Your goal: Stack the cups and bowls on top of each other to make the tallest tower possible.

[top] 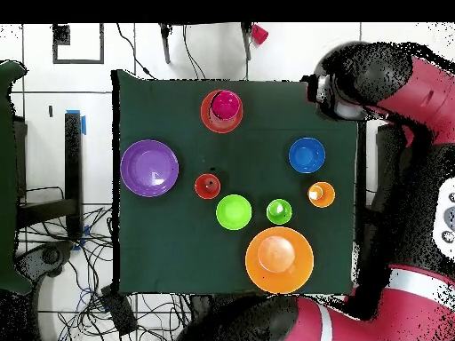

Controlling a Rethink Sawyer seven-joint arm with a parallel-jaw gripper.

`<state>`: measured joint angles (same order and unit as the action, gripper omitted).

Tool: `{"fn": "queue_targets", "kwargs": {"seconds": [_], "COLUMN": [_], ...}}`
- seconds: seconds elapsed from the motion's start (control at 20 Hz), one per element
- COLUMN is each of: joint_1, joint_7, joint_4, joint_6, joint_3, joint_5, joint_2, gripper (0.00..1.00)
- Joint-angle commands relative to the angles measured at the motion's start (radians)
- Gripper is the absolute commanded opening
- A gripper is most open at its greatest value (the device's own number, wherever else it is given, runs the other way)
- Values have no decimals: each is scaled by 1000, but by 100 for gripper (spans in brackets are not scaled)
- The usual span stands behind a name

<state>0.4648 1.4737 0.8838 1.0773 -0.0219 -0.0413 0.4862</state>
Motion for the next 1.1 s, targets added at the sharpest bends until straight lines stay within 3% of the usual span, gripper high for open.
{"fn": "queue_targets", "kwargs": {"seconds": [0.05, 0.45, 1.1], "joint_1": [18, 43, 57], "joint_7": [-304, -254, -152], "joint_4": [280, 386, 431], "joint_6": [-151, -279, -271], "joint_3": [-120, -153, -178], "joint_5": [-102, -146, -180], "joint_2": [31, 49, 47], "gripper": [100, 100, 100]}}
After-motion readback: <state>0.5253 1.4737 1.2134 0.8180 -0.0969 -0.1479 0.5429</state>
